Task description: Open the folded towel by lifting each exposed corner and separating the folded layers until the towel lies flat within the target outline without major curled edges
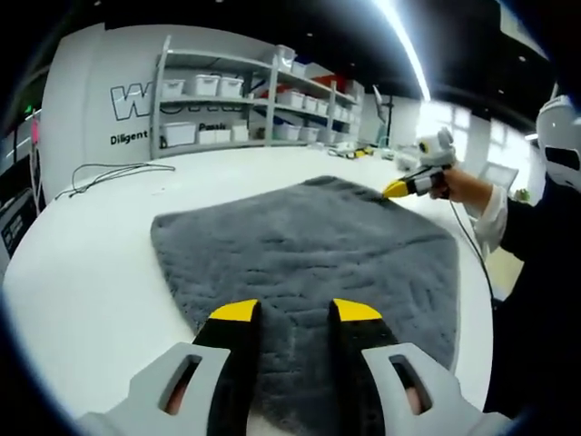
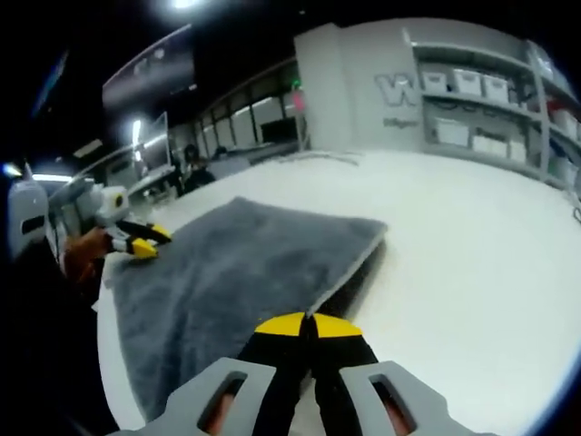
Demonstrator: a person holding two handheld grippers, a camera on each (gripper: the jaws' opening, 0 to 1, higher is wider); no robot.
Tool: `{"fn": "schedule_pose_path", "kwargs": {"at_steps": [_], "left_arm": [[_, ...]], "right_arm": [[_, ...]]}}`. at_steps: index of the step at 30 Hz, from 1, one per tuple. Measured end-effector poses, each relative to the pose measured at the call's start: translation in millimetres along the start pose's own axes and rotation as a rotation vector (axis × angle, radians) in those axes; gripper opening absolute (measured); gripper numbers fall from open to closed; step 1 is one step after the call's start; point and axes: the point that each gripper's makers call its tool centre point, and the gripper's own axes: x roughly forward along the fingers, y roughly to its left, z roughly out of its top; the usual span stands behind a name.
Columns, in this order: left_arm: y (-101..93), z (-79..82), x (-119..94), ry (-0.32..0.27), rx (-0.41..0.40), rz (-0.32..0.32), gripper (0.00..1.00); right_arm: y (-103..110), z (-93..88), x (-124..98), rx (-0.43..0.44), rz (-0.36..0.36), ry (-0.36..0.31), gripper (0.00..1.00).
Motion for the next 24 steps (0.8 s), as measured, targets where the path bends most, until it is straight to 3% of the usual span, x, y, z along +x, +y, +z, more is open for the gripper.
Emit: {"fn": "schedule_pose_path", "kwargs": {"at_steps": [15,24], "left_arm": [[-24.6,27.4,19.1,-0.057,0.0,-0.08,0.28],[-39.4,48.4,31.2,-0.118,-0.068,-0.134,0.22]], "right_arm": [[37.4,22.7,2.8,-0.039,0.095,-0.043,0.0],[61.1,32.2,8.6,-0.064,0.146,-0.064,0.0]]}}
